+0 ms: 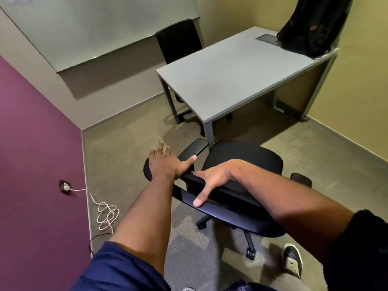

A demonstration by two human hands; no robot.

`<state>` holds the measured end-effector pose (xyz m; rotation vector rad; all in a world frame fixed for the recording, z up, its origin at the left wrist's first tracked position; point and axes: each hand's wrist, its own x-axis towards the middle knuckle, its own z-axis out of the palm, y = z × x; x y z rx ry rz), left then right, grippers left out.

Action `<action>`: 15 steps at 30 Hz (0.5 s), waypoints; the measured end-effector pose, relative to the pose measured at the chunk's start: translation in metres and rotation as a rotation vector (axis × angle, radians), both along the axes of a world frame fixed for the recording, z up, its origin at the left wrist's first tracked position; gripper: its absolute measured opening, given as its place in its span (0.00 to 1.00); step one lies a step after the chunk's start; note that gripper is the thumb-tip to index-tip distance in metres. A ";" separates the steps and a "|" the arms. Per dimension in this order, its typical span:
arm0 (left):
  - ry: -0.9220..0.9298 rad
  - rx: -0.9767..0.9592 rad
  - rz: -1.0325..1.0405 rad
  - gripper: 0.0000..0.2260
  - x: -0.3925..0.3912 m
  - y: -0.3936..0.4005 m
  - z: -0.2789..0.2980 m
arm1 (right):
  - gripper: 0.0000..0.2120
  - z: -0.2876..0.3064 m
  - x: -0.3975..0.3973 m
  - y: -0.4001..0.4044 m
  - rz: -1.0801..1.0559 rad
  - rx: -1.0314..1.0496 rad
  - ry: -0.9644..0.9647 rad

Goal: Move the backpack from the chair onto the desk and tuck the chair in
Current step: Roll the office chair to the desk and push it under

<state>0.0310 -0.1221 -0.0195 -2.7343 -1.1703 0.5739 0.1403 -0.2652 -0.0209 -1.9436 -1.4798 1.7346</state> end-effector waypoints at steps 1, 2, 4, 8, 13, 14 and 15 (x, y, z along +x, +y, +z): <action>-0.009 -0.014 -0.016 0.49 -0.003 -0.004 -0.001 | 0.53 0.004 -0.007 -0.004 -0.021 0.002 -0.033; -0.025 -0.024 -0.037 0.48 -0.006 -0.008 -0.001 | 0.56 0.007 -0.013 -0.009 -0.040 0.006 -0.061; -0.065 -0.052 -0.081 0.46 -0.008 -0.017 0.000 | 0.57 0.012 -0.018 -0.019 -0.072 0.011 -0.074; -0.152 -0.125 -0.165 0.42 -0.009 -0.029 0.000 | 0.51 0.014 -0.017 -0.037 -0.106 0.025 -0.032; -0.243 -0.161 -0.164 0.40 -0.012 -0.036 -0.003 | 0.56 0.004 -0.019 -0.041 -0.090 0.076 -0.025; -0.243 -0.172 -0.162 0.40 -0.011 -0.040 -0.003 | 0.58 0.001 -0.019 -0.042 -0.096 0.091 -0.034; -0.238 -0.183 -0.168 0.39 -0.010 -0.046 -0.001 | 0.61 0.000 -0.020 -0.043 -0.101 0.108 -0.051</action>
